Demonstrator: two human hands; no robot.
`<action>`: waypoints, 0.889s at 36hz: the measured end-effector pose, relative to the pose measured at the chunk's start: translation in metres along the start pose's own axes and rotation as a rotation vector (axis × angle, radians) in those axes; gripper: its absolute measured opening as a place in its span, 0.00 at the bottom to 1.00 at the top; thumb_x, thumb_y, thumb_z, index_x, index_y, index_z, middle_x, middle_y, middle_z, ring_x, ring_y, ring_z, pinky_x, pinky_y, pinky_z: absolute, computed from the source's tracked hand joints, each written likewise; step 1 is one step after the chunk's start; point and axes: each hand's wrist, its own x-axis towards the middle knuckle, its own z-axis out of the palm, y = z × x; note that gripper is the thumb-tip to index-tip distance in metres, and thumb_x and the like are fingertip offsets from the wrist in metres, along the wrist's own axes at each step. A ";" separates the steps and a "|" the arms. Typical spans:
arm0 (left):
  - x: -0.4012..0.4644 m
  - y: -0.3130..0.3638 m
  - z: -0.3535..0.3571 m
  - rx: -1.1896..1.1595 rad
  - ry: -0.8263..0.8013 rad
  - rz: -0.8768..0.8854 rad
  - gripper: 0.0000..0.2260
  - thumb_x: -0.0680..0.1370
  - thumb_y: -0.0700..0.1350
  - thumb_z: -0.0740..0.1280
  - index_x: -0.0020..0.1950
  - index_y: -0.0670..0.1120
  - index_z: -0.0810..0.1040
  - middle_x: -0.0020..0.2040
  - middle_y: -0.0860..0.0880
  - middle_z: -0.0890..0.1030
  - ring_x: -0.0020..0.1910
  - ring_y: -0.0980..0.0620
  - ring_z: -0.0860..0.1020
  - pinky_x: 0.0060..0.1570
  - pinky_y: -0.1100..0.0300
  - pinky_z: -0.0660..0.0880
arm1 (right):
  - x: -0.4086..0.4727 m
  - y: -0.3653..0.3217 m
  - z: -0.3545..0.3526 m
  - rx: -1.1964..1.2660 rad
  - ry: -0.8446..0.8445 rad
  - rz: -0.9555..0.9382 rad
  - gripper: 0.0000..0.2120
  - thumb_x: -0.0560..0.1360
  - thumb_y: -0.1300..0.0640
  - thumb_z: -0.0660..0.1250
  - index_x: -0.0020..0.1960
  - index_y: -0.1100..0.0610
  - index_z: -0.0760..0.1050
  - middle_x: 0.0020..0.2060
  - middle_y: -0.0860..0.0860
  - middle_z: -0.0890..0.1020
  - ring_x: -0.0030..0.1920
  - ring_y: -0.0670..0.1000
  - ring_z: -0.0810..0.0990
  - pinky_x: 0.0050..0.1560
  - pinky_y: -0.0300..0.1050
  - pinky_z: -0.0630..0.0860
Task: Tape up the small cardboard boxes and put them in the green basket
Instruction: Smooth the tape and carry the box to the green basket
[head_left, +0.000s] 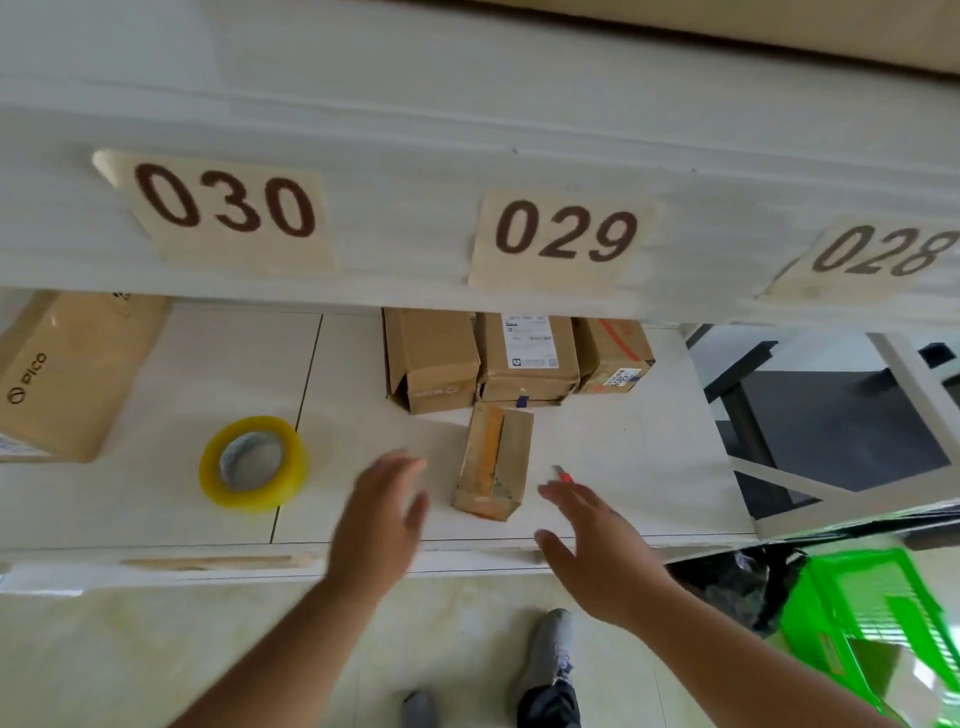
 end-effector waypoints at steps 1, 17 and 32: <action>-0.001 0.016 0.006 0.008 -0.033 0.087 0.18 0.80 0.49 0.68 0.69 0.49 0.76 0.70 0.48 0.75 0.70 0.48 0.71 0.68 0.55 0.68 | 0.008 -0.005 0.003 -0.054 0.020 -0.036 0.27 0.84 0.44 0.59 0.81 0.44 0.58 0.80 0.41 0.59 0.79 0.47 0.61 0.76 0.46 0.61; 0.024 0.032 0.044 0.192 -0.058 0.458 0.06 0.74 0.48 0.75 0.47 0.48 0.83 0.46 0.53 0.81 0.52 0.51 0.77 0.40 0.65 0.77 | 0.088 0.012 0.054 -0.377 0.279 -0.284 0.09 0.69 0.54 0.78 0.45 0.50 0.79 0.42 0.47 0.78 0.38 0.52 0.77 0.38 0.49 0.80; 0.025 0.052 0.056 -0.408 -0.003 -0.371 0.14 0.82 0.56 0.59 0.60 0.49 0.75 0.56 0.54 0.79 0.55 0.53 0.79 0.54 0.56 0.76 | 0.099 0.001 0.052 -0.129 0.217 -0.197 0.31 0.78 0.40 0.44 0.74 0.50 0.67 0.73 0.44 0.67 0.74 0.50 0.63 0.74 0.51 0.65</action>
